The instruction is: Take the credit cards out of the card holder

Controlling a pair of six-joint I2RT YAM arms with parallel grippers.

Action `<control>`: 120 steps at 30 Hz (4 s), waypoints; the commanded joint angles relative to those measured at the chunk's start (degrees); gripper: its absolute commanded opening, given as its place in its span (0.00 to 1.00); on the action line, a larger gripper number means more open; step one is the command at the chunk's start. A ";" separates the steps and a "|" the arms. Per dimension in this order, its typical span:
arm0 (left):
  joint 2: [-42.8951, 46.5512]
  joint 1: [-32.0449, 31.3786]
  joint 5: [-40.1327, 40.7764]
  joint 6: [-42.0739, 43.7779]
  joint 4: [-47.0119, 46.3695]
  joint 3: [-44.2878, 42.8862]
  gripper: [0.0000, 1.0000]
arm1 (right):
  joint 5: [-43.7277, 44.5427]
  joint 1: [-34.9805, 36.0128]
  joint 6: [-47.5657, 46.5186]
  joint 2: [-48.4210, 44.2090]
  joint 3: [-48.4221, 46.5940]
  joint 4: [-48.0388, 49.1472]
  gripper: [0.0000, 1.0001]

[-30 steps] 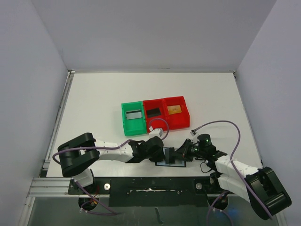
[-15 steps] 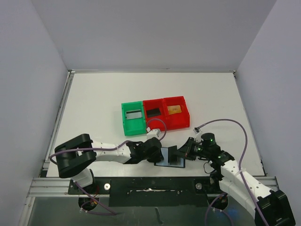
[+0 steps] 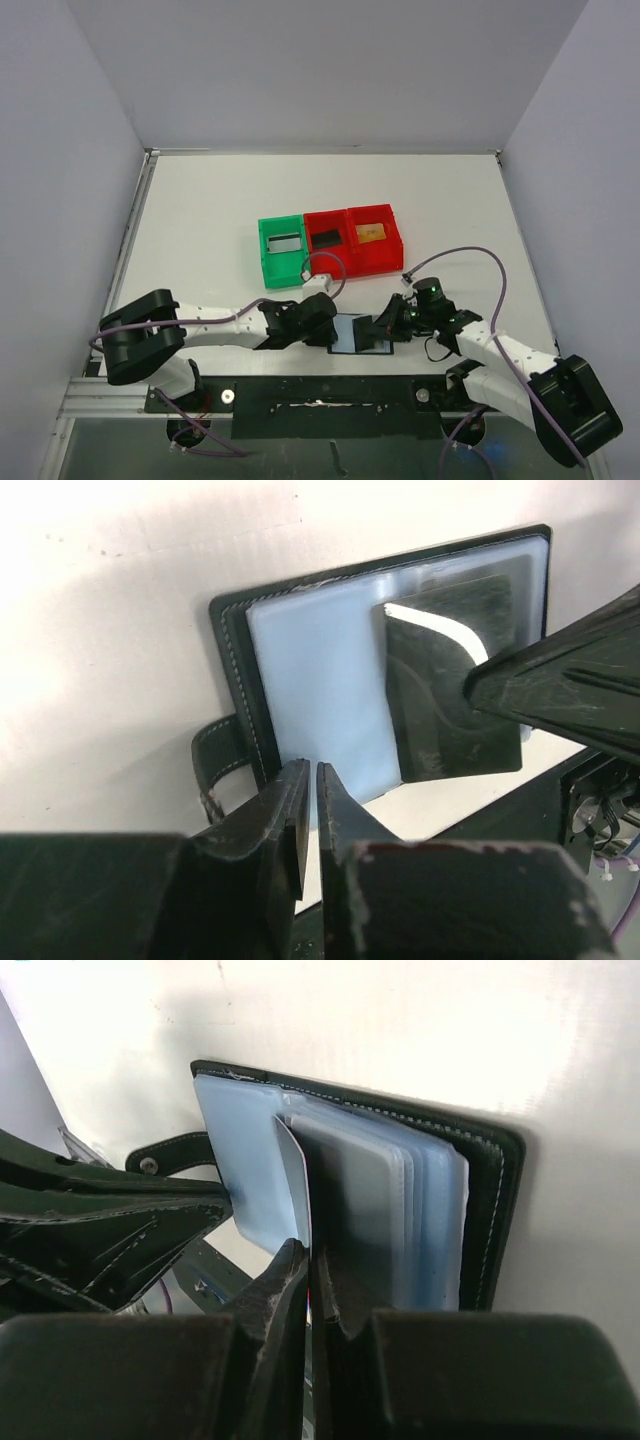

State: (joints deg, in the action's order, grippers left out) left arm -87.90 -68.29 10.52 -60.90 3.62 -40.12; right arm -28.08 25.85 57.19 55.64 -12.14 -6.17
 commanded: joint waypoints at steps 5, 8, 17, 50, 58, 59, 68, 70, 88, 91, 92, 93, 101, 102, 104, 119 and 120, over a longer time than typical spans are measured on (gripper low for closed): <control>8.68 -0.48 5.19 0.52 3.17 0.29 0.18 | 3.07 4.25 -2.54 2.71 -4.19 3.64 0.00; 11.91 -0.53 6.67 0.48 3.62 0.92 0.23 | 2.39 4.34 -3.22 1.39 -4.42 3.37 0.00; 14.23 0.31 3.95 1.49 -1.68 2.24 0.29 | 5.02 4.30 -4.73 -0.15 -6.82 -3.08 0.00; -7.49 1.25 -4.05 1.14 -4.09 -3.04 0.06 | 2.94 4.06 2.53 1.22 0.58 10.45 0.18; -3.60 1.23 -2.05 0.32 -2.86 -1.17 0.06 | 2.47 3.69 0.57 -0.48 -0.97 8.61 0.00; -2.67 1.23 -1.65 0.27 -2.90 -1.00 0.06 | 2.81 3.62 -0.35 -1.17 -1.82 7.16 0.00; 8.87 1.73 3.06 2.28 2.28 -0.50 0.10 | 12.39 3.47 -11.51 -17.70 -8.05 -5.55 0.00; 11.23 2.88 5.54 3.10 7.89 -1.59 0.12 | 15.25 3.60 -14.96 -22.12 -8.59 -5.14 0.00; 36.51 41.03 -5.47 25.79 24.31 -4.24 0.70 | 15.77 6.50 -67.16 -16.54 -21.34 0.73 0.00; 36.45 46.29 -7.34 28.22 24.13 -4.53 0.70 | 16.20 7.54 -72.29 -10.14 -25.07 1.88 0.00; 36.60 47.10 -6.58 28.86 23.78 -4.30 0.70 | 16.17 7.89 -74.07 -7.97 -26.41 1.92 0.00; 36.99 47.50 -5.05 29.39 23.29 -3.52 0.70 | 16.02 8.38 -76.11 -5.81 -27.85 1.86 0.00; 38.10 47.99 -0.79 29.60 21.92 -0.42 0.71 | 15.18 9.92 -90.05 10.46 -37.23 1.43 0.00; 38.16 47.98 -0.57 29.69 22.17 -0.54 0.71 | 15.10 9.97 -91.45 12.46 -38.25 1.57 0.00; 38.46 47.97 0.18 29.98 22.45 -0.62 0.71 | 14.63 9.86 -93.85 16.81 -40.61 1.04 0.00; 39.68 47.73 3.07 30.23 23.55 -0.45 0.72 | 8.90 7.61 -110.82 38.09 -56.25 -6.63 0.00; 39.65 47.73 3.03 30.23 23.48 -0.43 0.72 | 8.97 7.36 -111.46 39.77 -56.85 -6.39 0.00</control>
State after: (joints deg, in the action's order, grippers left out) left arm -49.39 -20.62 12.43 -31.66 28.38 -40.10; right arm -17.43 34.04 -48.69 92.27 -64.36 -12.60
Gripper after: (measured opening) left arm 0.709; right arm 0.030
